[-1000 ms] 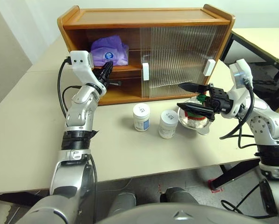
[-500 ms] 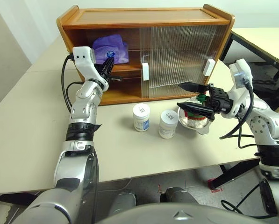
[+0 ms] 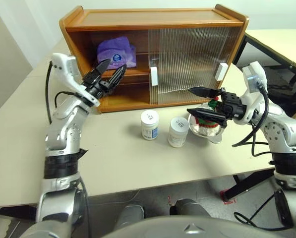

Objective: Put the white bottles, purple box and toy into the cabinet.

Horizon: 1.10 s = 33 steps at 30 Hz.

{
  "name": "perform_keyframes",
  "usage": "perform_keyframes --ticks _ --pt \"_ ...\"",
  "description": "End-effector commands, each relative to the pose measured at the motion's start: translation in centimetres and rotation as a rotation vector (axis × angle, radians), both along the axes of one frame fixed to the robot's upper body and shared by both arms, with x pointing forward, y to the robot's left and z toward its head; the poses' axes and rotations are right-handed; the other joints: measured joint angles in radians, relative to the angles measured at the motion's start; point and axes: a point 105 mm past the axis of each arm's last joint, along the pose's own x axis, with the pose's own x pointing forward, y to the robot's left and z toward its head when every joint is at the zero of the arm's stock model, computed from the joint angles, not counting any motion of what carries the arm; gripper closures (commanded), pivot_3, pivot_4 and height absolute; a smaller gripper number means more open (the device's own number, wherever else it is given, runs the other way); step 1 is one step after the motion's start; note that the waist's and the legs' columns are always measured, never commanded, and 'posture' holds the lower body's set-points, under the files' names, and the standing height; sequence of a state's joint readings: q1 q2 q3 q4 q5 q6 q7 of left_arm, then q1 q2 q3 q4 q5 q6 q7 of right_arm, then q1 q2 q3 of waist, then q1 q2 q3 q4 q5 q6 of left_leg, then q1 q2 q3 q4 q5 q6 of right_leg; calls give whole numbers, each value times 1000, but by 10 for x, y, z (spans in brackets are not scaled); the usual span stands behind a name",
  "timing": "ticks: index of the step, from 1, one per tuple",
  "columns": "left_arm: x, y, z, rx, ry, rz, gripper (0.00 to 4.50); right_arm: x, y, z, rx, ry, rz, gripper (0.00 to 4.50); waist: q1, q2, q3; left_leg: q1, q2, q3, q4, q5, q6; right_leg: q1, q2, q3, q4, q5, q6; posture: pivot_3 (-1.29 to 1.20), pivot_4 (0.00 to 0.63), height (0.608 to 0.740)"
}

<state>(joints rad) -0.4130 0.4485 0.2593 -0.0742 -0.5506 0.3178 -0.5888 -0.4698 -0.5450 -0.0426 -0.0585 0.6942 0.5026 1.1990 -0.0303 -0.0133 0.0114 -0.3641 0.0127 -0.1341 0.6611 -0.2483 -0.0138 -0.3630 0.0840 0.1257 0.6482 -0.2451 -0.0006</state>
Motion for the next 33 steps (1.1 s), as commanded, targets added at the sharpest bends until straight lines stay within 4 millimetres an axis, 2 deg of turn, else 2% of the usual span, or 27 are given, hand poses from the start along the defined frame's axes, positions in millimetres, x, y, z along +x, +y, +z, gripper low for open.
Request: perform_keyframes --ticks 1,3,5,7,11,14,18,24,29,33 --pt "-18 -5 -12 71 43 -132 19 2 3 2 -7 2 17 0 1 0 0 0 0 0 0 0 0 0 0 0 0 0 0 -26 0 740" --pt "-39 -5 -31 149 109 -262 19 2 3 2 -8 1 21 0 1 1 0 0 0 -1 0 -1 -2 -2 -1 1 1 0 -1 -23 0 740" --pt "-49 -1 -43 170 165 -317 19 2 3 2 -9 0 25 0 1 1 0 -1 1 -2 -1 -3 -6 -4 -2 2 1 -1 -3 -22 0 740" --pt "-54 3 -50 196 189 -335 19 2 4 2 -9 -1 27 0 6 0 0 -3 4 -7 -1 -5 -9 -7 -8 1 1 -2 -9 -22 0 740" --pt "-65 7 -65 218 218 -368 19 1 7 5 -8 -5 32 0 11 4 -3 -10 8 -14 -2 -6 -10 -14 -6 -2 2 2 -20 -27 0 740" --pt "-71 8 -83 266 240 -390 19 0 8 7 -8 -7 33 0 10 5 -3 -16 9 -11 -2 -6 -10 -21 -4 -2 3 2 -22 -27 0 740" --pt "-77 10 -107 333 262 -413 19 1 7 9 -11 -10 31 0 10 6 -4 -17 11 -9 -2 -6 -10 -22 1 -1 3 2 -24 -27 0 740" --pt "-80 17 -136 321 323 -405 19 2 5 12 -13 -14 22 0 9 6 -4 -17 15 -11 -2 -5 -10 -22 4 -2 4 0 -20 -44 0 740" --pt "-73 10 -149 338 326 -423 19 1 3 12 -16 -14 18 0 8 6 -4 -17 16 -14 -1 -5 -9 -22 4 -2 4 1 -19 -50 0 740" --pt "-61 -2 -152 329 312 -446 19 0 1 13 -20 -15 11 0 7 7 -4 -17 16 -14 -1 -4 -8 -22 5 -2 4 2 -19 -64 0 740"
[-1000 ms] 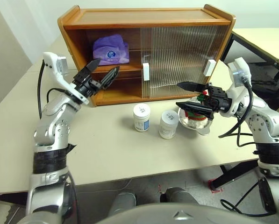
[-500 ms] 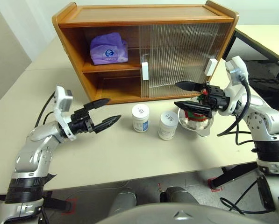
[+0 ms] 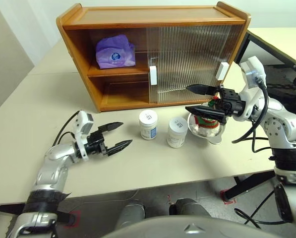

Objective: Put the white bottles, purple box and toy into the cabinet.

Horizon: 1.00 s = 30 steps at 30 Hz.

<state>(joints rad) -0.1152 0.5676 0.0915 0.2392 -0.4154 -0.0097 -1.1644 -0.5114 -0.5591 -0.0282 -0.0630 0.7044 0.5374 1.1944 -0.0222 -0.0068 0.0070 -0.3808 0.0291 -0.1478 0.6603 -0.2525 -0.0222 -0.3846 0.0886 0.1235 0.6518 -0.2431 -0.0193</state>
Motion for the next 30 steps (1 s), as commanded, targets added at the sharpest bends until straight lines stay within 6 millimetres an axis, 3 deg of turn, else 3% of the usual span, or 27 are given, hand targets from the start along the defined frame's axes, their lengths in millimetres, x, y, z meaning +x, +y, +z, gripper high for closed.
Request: perform_keyframes --ticks 1,30 --pt "9 -7 -4 10 -4 -17 19 -1 -4 5 -2 -13 -12 0 -2 0 0 0 0 0 0 0 0 0 0 0 0 0 0 -64 0 740" --pt "32 -46 -28 -2 8 -92 19 -5 -9 3 -8 -9 -52 0 -30 0 0 0 -4 2 1 6 10 4 0 1 -2 3 10 -116 0 740"
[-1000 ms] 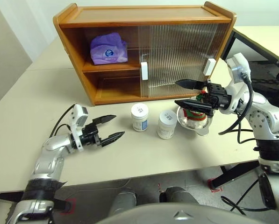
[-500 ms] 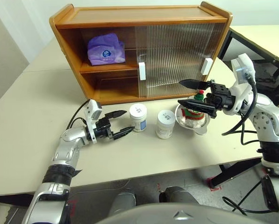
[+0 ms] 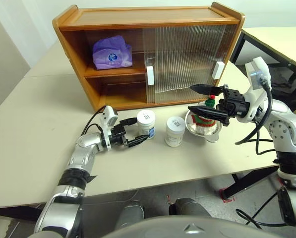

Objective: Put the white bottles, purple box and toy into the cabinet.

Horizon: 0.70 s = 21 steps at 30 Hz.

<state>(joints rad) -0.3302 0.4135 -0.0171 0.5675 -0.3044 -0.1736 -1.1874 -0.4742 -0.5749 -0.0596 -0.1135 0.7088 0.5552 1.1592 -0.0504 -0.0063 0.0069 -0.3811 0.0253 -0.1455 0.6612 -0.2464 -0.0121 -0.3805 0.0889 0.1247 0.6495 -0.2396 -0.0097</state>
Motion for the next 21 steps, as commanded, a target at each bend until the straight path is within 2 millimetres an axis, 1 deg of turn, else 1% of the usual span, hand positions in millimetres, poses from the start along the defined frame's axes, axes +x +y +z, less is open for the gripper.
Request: perform_keyframes --ticks 1,5,8,10,11,18,21 --pt "2 0 -5 21 6 0 19 -3 -3 2 0 -4 -6 0 -2 0 0 0 0 0 0 0 0 0 0 0 0 0 0 -118 0 740" --pt "3 1 -7 14 18 8 19 -3 -4 2 2 -5 -10 0 -4 0 0 0 -1 0 0 0 0 0 0 0 0 0 1 -120 0 740" --pt "5 0 -7 8 24 12 629 -3 -3 2 2 -5 -10 0 -4 0 0 0 -1 0 0 0 1 1 0 0 0 1 2 -120 0 740" --pt "5 0 -7 5 25 14 1310 -2 -3 2 2 -6 -10 0 -5 0 0 0 -2 0 0 1 1 1 0 0 0 1 2 -120 0 740" --pt "5 0 -7 4 25 15 1447 -2 -3 3 2 -6 -9 0 -5 0 0 0 -2 0 0 1 1 1 0 0 0 1 2 -120 0 740" --pt "6 2 -6 -7 26 25 1450 -1 0 3 4 -6 -6 0 -6 0 0 0 -2 0 0 1 1 1 -1 0 0 1 2 -113 0 740" --pt "11 9 4 -41 0 79 1450 -1 0 2 3 -3 -3 0 -6 0 0 0 -2 0 0 1 1 1 -1 0 0 1 2 -106 0 740"
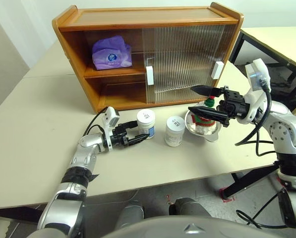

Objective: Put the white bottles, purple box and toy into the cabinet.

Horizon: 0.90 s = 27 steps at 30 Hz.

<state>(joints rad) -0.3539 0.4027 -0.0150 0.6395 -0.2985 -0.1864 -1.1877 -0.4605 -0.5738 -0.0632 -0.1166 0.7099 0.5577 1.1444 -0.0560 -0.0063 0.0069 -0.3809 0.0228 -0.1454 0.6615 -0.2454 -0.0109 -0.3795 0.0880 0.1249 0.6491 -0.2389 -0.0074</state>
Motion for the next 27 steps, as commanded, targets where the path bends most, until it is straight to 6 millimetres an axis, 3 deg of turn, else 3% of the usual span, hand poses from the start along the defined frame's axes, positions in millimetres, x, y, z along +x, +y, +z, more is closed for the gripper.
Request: perform_keyframes --ticks 1,5,12,18,27 --pt "11 12 15 -46 -42 98 1450 -2 2 4 1 -16 16 0 0 0 0 0 0 0 0 0 0 0 0 0 0 0 0 -106 0 740" --pt "22 33 27 -77 -75 225 1450 -2 2 3 3 -12 24 0 -1 0 0 0 0 0 -1 0 0 0 1 0 0 0 0 -90 0 740" --pt "35 50 43 -120 -113 363 1450 0 10 5 10 -15 44 0 5 0 0 0 -1 1 -1 0 0 0 1 0 0 -1 1 -74 0 740" --pt "50 51 55 -154 -147 440 1450 0 11 5 11 -16 52 0 12 0 0 0 -2 1 1 1 -1 1 1 0 0 -1 1 -73 0 740" --pt "67 53 54 -142 -121 537 1450 -1 9 3 12 -15 47 0 13 0 0 1 -2 2 1 1 -1 2 1 -1 0 0 3 -82 0 740"
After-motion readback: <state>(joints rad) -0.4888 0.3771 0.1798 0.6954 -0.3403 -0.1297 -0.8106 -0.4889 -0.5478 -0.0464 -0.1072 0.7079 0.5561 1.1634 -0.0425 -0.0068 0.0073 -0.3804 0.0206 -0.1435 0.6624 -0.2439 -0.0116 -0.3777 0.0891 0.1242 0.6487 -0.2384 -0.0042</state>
